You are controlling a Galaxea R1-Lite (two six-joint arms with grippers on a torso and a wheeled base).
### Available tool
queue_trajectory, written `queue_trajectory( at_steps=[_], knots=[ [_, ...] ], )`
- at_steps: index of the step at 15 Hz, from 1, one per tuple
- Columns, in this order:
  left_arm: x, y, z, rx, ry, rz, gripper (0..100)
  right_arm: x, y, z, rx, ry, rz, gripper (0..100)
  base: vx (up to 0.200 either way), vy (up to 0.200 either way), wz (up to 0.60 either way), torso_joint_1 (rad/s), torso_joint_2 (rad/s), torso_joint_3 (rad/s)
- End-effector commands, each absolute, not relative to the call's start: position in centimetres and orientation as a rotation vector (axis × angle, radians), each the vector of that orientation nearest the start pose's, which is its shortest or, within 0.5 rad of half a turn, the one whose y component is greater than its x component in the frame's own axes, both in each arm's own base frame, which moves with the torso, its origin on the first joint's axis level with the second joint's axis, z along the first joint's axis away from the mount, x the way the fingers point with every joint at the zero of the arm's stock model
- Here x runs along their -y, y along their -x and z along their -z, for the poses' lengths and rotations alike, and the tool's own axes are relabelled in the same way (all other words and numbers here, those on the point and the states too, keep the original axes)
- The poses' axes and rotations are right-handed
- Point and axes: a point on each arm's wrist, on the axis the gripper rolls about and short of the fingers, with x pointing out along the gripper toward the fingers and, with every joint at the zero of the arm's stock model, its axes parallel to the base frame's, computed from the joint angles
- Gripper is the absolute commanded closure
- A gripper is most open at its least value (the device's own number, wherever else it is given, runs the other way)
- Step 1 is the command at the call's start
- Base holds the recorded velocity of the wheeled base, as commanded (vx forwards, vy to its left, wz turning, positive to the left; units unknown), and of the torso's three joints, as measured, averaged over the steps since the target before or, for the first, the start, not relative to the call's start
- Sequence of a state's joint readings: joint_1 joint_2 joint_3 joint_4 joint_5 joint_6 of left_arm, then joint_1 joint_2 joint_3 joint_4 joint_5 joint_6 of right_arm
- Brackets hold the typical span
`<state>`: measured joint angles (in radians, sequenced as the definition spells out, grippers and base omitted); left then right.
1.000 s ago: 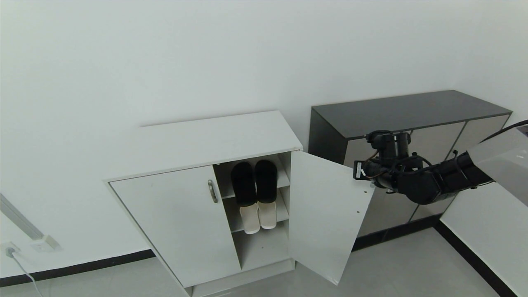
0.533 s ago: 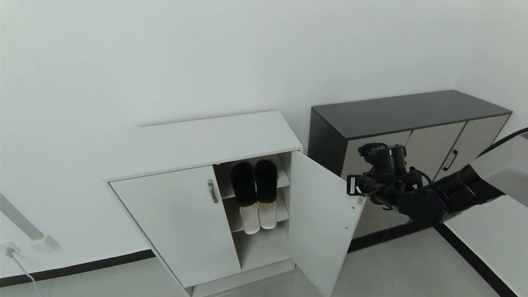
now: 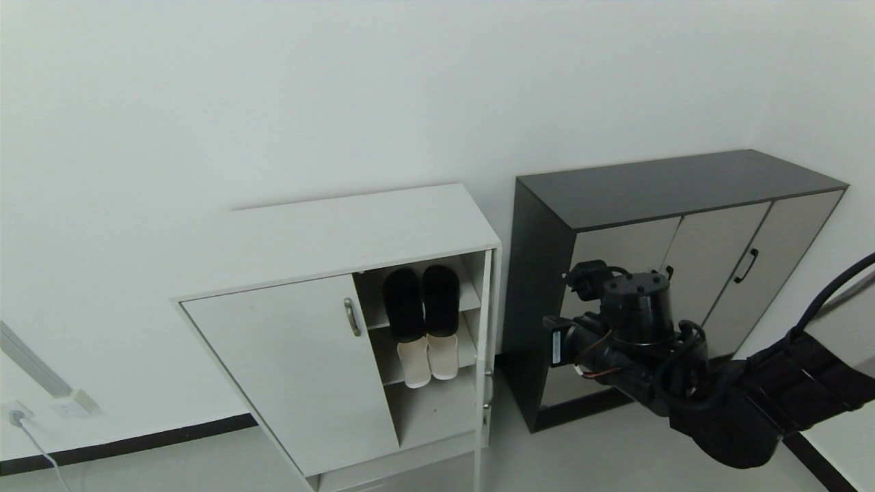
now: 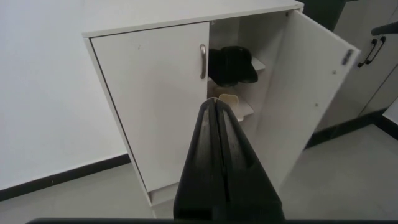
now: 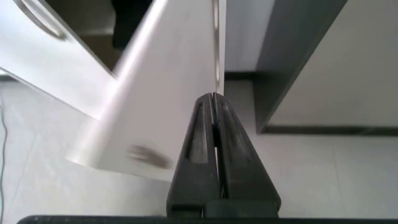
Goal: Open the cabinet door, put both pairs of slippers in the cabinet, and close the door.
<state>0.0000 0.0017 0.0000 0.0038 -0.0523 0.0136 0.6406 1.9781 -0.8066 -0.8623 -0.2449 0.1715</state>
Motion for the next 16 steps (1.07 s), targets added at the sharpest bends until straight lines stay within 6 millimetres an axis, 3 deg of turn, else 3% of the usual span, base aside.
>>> queue_trajectory(
  at_steps=[1,5,11,16],
  knots=[
    [0.1,2.3,-7.5,-0.007,-0.014,0.052,100,-20.5,-28.2,-11.3,-0.313,-0.017,-0.375,100,0.000,0.000,0.00,0.000,0.00,0.000],
    [0.1,2.3,-7.5,-0.007,-0.014,0.052,100,-20.9,-27.8,-11.0,-0.310,0.021,-0.389,100,0.000,0.000,0.00,0.000,0.00,0.000],
    [0.1,2.3,-7.5,-0.006,-0.014,0.052,100,-21.1,-27.2,-10.4,-0.332,0.026,-0.430,100,0.000,0.000,0.60,0.003,0.00,0.002],
    [0.1,2.3,-7.5,-0.006,-0.014,0.052,100,-21.0,-26.9,-9.2,-0.287,0.022,-0.483,100,0.000,0.000,0.00,0.000,0.00,0.000]
  ],
)
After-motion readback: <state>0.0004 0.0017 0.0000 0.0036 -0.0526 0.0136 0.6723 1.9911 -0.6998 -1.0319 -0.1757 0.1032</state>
